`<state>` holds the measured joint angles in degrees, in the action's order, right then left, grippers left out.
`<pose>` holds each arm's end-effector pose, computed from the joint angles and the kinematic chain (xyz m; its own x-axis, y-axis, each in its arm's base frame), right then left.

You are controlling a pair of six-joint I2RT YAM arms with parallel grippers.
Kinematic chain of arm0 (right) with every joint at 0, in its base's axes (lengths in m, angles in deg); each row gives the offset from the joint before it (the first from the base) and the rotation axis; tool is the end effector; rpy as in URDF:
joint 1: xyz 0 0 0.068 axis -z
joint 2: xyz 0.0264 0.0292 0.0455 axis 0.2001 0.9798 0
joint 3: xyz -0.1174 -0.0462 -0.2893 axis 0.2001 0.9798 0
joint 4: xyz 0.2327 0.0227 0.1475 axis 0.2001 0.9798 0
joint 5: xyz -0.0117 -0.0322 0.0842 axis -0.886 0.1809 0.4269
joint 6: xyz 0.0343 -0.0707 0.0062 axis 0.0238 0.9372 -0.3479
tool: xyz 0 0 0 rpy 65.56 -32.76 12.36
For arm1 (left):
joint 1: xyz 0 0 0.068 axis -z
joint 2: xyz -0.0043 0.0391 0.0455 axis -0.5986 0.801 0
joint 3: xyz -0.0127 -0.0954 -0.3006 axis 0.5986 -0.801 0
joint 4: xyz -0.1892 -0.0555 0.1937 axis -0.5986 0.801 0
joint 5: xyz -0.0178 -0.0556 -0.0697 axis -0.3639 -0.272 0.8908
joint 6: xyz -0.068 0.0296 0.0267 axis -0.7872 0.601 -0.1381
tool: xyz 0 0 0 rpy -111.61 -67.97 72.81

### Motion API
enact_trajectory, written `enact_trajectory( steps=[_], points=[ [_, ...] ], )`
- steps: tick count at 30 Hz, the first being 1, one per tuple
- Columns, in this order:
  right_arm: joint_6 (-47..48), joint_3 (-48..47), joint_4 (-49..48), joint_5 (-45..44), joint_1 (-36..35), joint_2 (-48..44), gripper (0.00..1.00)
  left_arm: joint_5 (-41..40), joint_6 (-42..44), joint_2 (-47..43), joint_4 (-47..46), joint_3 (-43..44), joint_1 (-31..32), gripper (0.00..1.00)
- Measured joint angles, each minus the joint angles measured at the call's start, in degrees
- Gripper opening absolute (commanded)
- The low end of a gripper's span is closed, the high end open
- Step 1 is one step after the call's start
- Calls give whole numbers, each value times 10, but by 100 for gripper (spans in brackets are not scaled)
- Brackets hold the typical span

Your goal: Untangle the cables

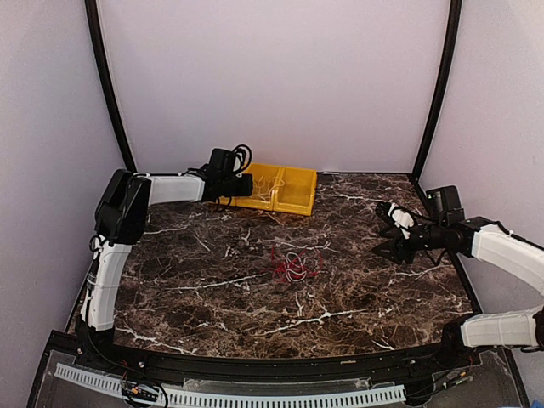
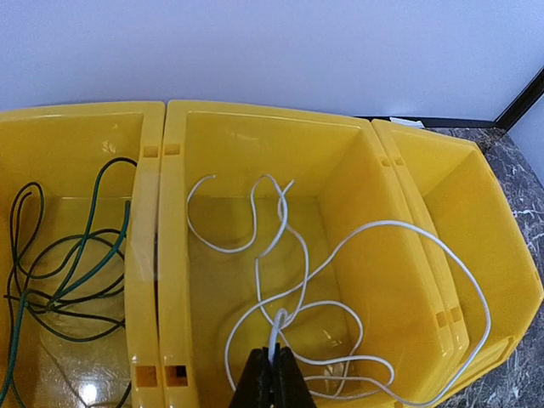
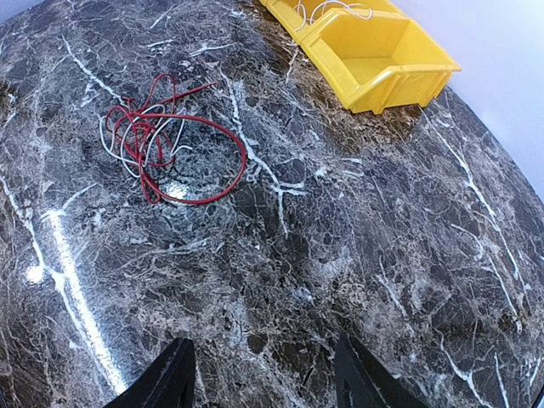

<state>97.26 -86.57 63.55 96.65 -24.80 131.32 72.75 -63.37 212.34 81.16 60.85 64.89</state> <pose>0.2177 0.0853 0.2397 -0.2382 -0.5691 -0.7871 -0.8308 0.5391 -0.1384 0.5467 -0.2928 0.1882 -0.5034 -0.0595 -0.8620 0.3466 0.9000 -0.2645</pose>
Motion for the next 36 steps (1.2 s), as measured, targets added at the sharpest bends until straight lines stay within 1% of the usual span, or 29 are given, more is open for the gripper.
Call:
enact_trajectory(
  steps=[4,6,7,8,9,11,13,15,20,21,24,27,31,36],
  points=[
    [0,0,0,0,0,5,58,0,-6,4,1,17,0,1],
    [0,0,0,-1,0,7,58,0,-8,10,1,35,0,4],
    [0,0,0,-2,0,7,58,0,-9,16,2,47,0,11],
    [0,0,0,-2,0,7,58,0,-9,23,3,63,0,15],
    [0,0,0,-3,0,7,58,0,-9,30,6,78,0,22],
    [0,0,0,-5,0,7,59,2,-12,42,14,103,0,30],
    [0,0,0,-6,0,7,59,5,-14,45,25,115,0,36],
    [1,0,0,-7,0,7,58,6,-15,46,41,120,0,39],
    [2,0,0,-7,0,7,59,8,-9,40,77,108,0,41],
    [2,0,0,-7,0,7,59,10,-4,31,76,93,0,41],
    [2,0,0,-7,0,7,59,25,19,-25,78,11,0,41],
    [2,0,0,-7,0,7,59,54,57,-75,79,-40,0,41],
    [4,0,0,-7,0,7,59,98,114,-96,79,-42,0,42],
    [4,0,0,-7,0,7,59,124,163,-79,111,-13,0,43]
  ],
)
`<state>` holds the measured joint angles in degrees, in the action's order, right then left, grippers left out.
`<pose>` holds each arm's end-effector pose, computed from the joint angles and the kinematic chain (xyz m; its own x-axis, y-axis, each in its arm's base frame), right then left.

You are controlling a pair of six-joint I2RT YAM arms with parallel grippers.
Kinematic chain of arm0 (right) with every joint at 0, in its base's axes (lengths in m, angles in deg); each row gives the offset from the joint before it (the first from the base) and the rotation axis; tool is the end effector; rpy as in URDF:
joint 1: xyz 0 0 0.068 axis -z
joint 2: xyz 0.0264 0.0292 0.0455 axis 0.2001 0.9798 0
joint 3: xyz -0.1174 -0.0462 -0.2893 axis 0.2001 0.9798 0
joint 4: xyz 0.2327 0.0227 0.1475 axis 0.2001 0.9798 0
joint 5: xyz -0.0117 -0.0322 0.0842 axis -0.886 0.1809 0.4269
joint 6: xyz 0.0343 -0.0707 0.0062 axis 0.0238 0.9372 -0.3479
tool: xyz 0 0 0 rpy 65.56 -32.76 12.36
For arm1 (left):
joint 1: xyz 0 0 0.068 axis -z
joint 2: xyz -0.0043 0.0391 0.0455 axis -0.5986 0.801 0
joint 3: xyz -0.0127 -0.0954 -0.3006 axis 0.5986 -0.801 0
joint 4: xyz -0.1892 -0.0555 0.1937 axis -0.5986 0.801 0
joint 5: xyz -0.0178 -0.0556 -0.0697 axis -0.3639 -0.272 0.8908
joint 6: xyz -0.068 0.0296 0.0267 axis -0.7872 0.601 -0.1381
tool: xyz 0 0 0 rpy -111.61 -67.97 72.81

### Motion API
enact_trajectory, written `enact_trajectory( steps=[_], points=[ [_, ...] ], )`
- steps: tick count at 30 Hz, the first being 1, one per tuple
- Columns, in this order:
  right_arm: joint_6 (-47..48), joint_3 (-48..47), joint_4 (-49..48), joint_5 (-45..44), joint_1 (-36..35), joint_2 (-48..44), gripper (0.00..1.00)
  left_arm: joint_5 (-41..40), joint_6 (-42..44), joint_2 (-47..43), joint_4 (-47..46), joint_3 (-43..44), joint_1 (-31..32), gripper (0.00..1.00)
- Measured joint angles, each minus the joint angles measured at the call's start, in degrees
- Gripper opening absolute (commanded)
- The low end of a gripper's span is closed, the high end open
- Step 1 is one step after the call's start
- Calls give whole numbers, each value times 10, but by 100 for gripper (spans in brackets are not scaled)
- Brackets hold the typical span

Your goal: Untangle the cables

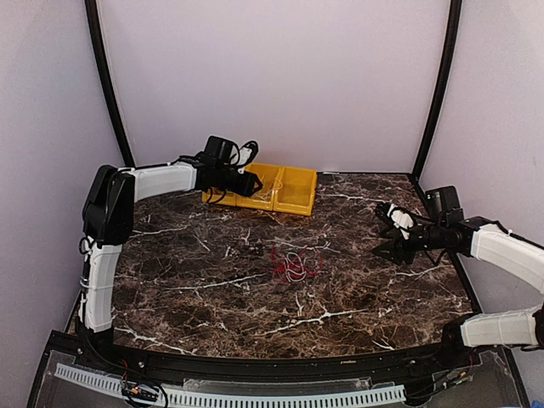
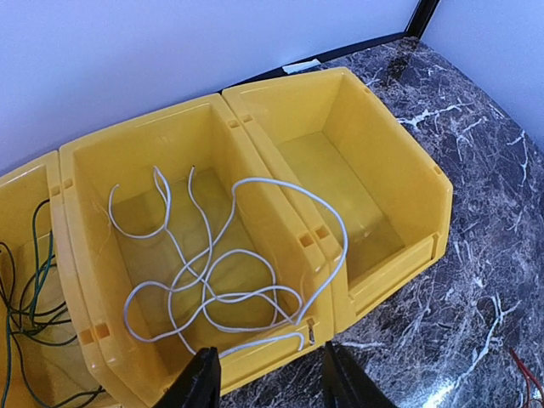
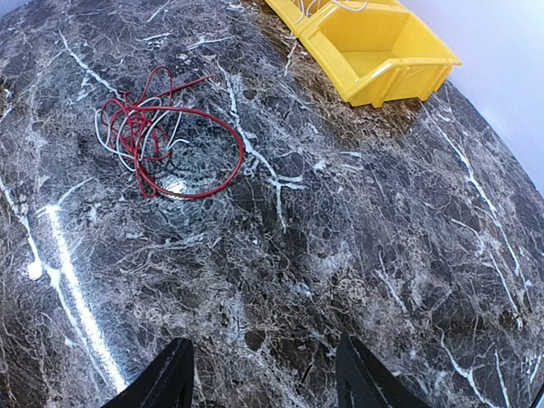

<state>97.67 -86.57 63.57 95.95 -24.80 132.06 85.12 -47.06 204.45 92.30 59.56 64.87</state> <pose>0.2197 0.0850 0.2367 -0.2458 -0.5796 -0.7769 -0.8293 0.5407 -0.1410 0.5127 -0.2908 0.2368 -0.4491 0.2295 -0.8635 0.6244 0.7719 -0.1196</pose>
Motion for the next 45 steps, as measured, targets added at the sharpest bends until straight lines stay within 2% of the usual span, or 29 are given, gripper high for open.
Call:
enact_trajectory(
  steps=[8,13,21,32,41,43,44,45],
  points=[
    [0,0,0,-2,0,0,59,-3,31,69,41,71,0,44],
    [0,0,0,-2,0,0,59,-14,40,87,53,81,0,39],
    [0,0,0,-4,0,2,59,-14,53,97,55,88,0,19],
    [0,0,0,-13,0,7,59,-1,66,101,57,95,0,0],
    [0,0,0,-14,0,7,59,-2,70,101,54,95,0,0],
    [0,0,0,-15,0,7,59,-2,70,101,51,95,0,10],
    [0,0,0,-15,0,7,60,-2,73,101,50,95,0,19],
    [0,0,0,-15,0,7,60,-3,76,101,51,96,0,22]
  ],
)
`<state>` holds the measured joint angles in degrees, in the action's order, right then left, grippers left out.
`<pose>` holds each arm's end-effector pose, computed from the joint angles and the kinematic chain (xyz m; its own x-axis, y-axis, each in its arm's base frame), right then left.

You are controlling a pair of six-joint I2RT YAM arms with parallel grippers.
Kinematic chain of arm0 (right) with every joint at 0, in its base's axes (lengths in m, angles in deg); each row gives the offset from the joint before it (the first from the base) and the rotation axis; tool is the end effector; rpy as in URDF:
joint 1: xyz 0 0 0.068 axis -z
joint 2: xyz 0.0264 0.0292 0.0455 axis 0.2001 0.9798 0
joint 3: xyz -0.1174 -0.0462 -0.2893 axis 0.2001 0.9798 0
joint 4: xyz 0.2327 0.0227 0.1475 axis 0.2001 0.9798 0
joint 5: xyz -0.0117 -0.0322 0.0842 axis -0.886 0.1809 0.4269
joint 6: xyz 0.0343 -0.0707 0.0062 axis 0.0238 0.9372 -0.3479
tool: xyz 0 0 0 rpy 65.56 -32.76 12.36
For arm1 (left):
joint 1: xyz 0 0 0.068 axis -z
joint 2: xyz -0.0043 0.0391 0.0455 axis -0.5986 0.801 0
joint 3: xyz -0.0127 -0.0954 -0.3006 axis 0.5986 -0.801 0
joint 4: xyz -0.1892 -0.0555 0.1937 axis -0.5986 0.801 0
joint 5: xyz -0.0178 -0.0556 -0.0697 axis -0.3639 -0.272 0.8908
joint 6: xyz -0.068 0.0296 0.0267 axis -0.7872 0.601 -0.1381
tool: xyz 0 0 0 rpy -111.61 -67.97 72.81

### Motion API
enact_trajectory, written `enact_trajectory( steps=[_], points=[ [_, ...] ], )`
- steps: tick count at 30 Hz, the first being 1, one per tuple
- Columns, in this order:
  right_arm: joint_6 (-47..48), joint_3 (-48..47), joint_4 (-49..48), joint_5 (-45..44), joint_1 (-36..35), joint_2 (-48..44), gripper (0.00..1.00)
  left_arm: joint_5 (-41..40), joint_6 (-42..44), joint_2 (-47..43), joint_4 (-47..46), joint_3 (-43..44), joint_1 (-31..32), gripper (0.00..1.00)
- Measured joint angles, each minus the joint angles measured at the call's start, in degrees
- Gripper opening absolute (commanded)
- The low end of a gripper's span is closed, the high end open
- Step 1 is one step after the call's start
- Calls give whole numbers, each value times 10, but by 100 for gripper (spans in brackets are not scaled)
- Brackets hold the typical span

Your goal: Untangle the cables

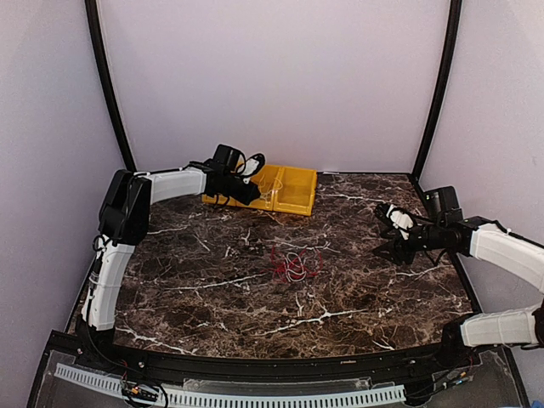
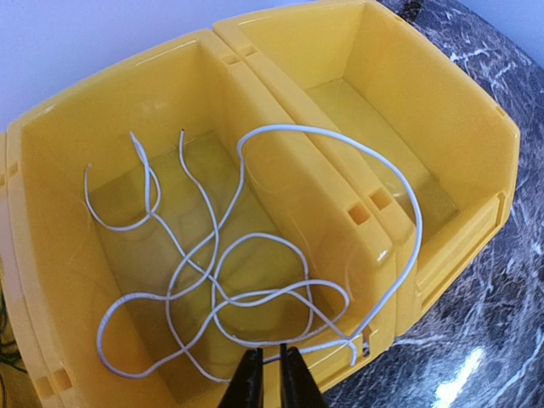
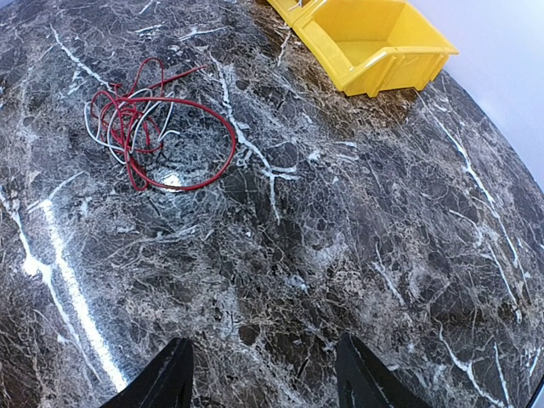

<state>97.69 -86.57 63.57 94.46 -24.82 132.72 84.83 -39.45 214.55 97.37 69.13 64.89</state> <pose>0.2219 0.0840 0.2336 -0.2616 -0.5909 -0.7631 -0.8205 0.5525 -0.1466 0.5413 -0.3059 0.1865 -0.4357 0.3692 -0.8209 0.6742 0.7381 -0.0259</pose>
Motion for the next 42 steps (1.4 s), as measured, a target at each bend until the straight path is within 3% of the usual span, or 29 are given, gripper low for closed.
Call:
enact_trajectory(
  steps=[4,23,34,42],
  points=[
    [0,0,0,0,0,0,60,-15,22,0,4,7,0,29],
    [0,0,0,-2,0,6,60,-75,58,15,-2,10,1,25],
    [0,0,0,-2,0,11,60,-80,34,8,3,10,16,37],
    [0,0,0,-1,0,12,60,-102,29,-63,17,10,65,41]
  ],
)
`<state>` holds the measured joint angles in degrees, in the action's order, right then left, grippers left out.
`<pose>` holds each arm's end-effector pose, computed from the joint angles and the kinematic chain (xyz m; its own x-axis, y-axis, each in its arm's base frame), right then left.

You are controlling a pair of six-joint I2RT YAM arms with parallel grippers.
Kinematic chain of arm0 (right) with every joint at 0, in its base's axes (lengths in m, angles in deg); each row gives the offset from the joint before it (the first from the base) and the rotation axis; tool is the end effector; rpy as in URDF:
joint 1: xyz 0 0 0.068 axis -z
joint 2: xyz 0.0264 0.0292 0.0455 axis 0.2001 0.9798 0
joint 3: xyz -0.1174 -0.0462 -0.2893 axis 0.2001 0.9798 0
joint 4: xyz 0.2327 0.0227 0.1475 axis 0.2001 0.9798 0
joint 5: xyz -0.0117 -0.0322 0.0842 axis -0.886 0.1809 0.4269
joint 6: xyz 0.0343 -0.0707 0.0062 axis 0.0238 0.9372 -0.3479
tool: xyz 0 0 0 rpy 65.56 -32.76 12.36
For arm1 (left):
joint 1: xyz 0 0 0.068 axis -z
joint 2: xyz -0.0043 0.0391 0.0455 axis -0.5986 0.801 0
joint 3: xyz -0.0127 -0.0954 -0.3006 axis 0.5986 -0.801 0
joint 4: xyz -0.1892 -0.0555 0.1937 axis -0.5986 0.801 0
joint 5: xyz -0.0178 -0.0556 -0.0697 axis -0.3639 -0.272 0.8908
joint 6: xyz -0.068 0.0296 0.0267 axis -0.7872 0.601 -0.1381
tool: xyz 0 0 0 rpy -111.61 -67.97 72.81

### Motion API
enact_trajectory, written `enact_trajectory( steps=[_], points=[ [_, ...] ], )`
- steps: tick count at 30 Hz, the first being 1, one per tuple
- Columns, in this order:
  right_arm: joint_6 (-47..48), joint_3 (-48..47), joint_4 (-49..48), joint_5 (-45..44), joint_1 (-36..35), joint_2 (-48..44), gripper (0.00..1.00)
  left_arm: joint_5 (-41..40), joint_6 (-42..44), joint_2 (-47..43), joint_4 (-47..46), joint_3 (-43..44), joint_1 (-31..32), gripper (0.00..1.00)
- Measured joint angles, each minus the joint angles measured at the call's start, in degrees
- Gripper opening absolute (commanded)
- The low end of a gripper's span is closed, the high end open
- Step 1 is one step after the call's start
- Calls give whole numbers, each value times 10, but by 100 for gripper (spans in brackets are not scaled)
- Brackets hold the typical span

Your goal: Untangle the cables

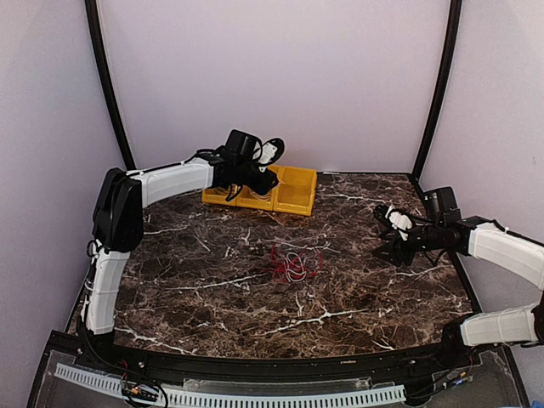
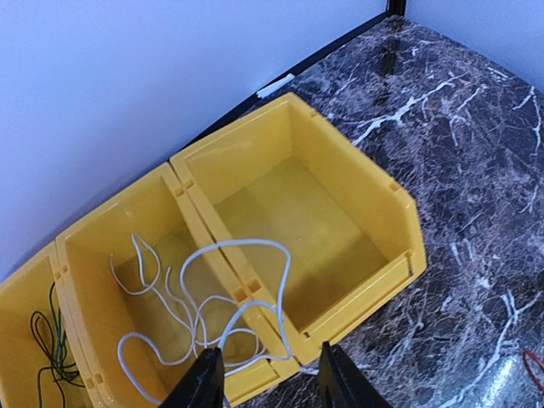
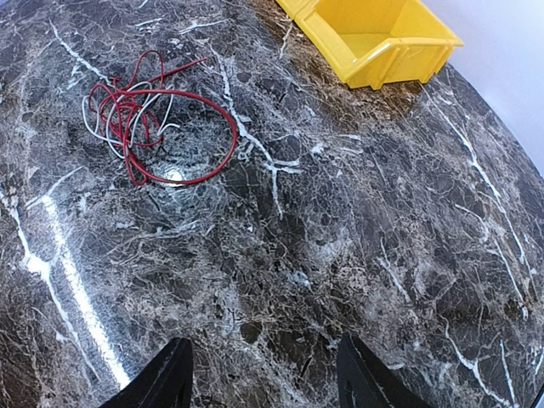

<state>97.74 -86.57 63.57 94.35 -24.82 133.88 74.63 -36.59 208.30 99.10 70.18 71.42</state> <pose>0.2243 0.0845 0.2292 -0.2764 -0.5956 -0.7542 -0.8227 0.5523 -0.1346 0.5010 -0.3497 0.2542 -0.3045 0.4200 -0.8549 0.6595 0.7406 0.1290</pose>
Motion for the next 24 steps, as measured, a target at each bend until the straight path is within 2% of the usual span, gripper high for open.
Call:
enact_trajectory(
  steps=[5,13,15,18,24],
  points=[
    [1,0,0,1,0,0,60,-16,5,-14,-8,-1,18,41],
    [1,0,0,1,0,0,60,-53,13,-6,-3,-11,10,39],
    [1,0,0,0,0,0,60,-61,13,0,-3,-10,3,35],
    [1,0,0,0,0,1,60,-65,12,20,-2,2,-5,24],
    [1,0,0,-3,0,15,60,-56,-3,77,-5,87,-47,2]
  ],
)
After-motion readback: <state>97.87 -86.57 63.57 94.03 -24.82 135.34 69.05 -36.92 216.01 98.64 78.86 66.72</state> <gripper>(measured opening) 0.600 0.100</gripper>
